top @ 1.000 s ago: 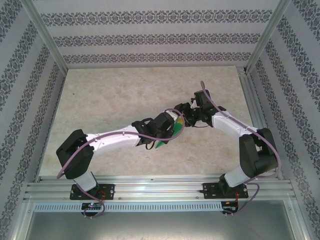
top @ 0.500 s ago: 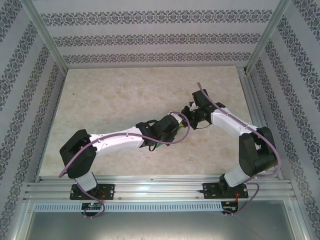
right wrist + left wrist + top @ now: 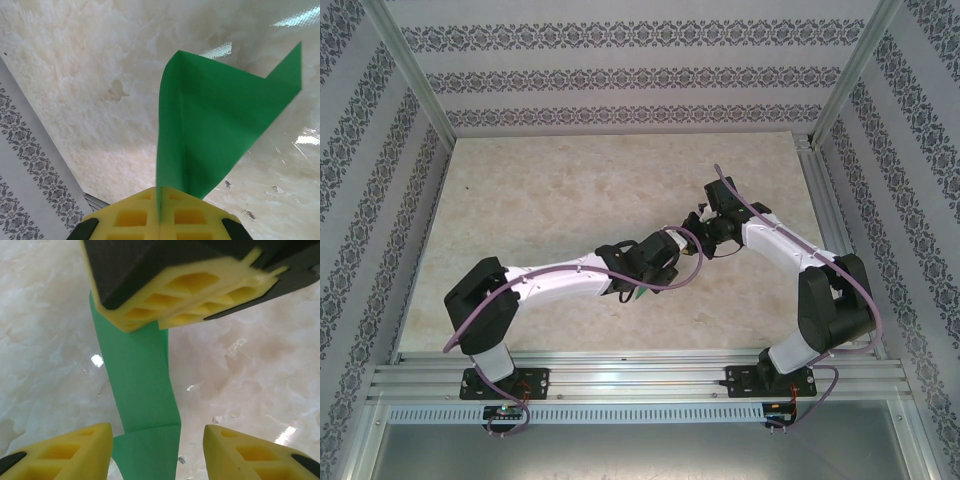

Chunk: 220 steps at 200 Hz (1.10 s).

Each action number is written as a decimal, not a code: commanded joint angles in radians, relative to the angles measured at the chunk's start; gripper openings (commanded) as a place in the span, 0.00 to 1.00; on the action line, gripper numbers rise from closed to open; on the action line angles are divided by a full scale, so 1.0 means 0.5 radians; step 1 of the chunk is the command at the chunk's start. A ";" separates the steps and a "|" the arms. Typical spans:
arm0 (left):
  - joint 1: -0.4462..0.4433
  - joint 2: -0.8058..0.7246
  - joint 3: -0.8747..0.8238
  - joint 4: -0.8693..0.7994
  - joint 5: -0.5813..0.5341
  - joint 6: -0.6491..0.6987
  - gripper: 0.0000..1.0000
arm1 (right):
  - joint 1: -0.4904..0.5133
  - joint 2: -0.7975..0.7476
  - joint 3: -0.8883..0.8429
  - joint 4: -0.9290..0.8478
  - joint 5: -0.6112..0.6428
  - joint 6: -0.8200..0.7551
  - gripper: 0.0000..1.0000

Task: Fold a paper plane with a square sheet of paper (fold left side to right side)
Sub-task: Fold the wing for the fifth time at the center of the table.

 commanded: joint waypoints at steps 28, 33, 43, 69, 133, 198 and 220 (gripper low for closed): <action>-0.026 0.071 0.054 0.007 0.047 0.000 0.28 | 0.014 -0.068 -0.047 0.054 -0.039 -0.005 0.00; -0.026 0.065 0.052 0.007 0.036 0.001 0.24 | 0.015 -0.074 -0.047 0.062 -0.044 -0.007 0.00; -0.026 0.058 0.050 -0.003 0.023 0.005 0.16 | 0.007 -0.088 -0.039 0.070 -0.049 -0.013 0.00; -0.026 0.018 0.059 -0.068 -0.075 -0.014 0.01 | -0.045 -0.190 0.000 0.004 0.013 -0.092 0.14; -0.017 -0.033 0.205 -0.595 -0.596 -0.076 0.00 | -0.340 -0.683 -0.149 -0.191 0.295 -0.409 0.48; -0.038 0.229 0.547 -1.132 -1.104 -0.317 0.00 | -0.355 -0.725 -0.564 0.048 0.268 -0.434 0.44; -0.063 0.417 0.649 -1.170 -1.034 -0.329 0.00 | -0.355 -0.710 -0.619 0.106 0.261 -0.429 0.44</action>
